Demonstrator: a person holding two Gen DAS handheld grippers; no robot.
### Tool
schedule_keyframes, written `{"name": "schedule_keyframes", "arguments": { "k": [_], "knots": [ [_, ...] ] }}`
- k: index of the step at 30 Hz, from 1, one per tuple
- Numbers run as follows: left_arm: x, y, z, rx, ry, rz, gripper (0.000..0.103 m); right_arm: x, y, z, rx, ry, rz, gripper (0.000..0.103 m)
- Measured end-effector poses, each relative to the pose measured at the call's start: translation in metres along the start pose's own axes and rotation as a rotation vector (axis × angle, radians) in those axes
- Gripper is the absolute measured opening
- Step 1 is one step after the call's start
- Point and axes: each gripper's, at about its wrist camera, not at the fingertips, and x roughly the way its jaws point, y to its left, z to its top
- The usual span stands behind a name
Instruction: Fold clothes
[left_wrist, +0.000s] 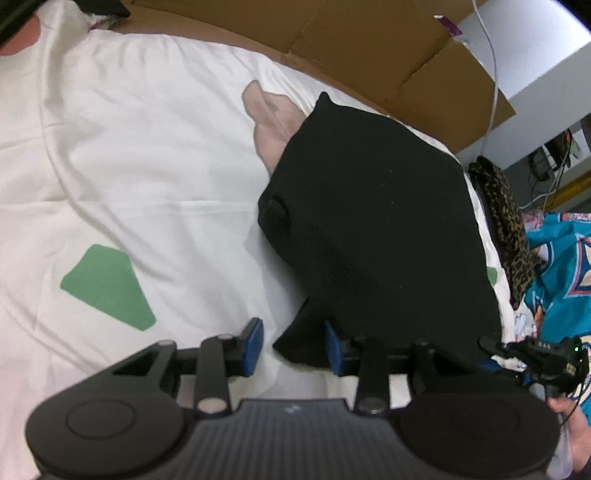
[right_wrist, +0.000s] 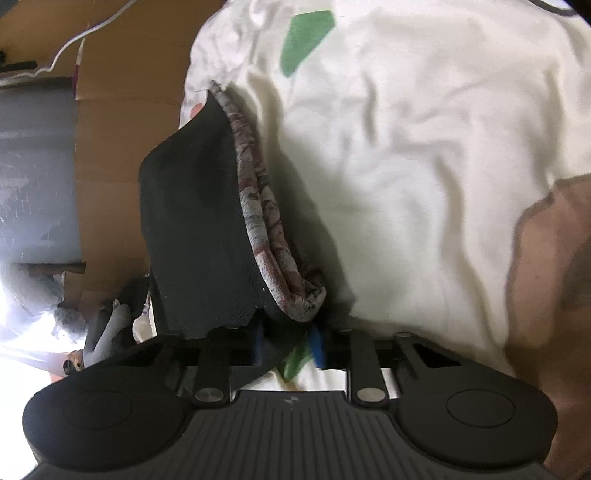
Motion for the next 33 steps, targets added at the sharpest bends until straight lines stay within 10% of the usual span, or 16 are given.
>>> {"name": "schedule_keyframes", "arguments": {
  "k": [8, 14, 33],
  "knots": [
    [0.0, 0.001, 0.001, -0.006, 0.002, -0.071, 0.038, 0.0, -0.001, 0.002, 0.019, 0.001, 0.036, 0.038],
    [0.009, -0.001, -0.001, -0.016, 0.034, -0.116, 0.012, -0.003, 0.003, 0.008, -0.013, -0.001, 0.025, 0.015],
    [0.022, -0.043, -0.034, -0.016, 0.115, -0.173, 0.008, -0.04, 0.009, 0.053, -0.084, -0.082, 0.006, 0.011]
  ]
}}
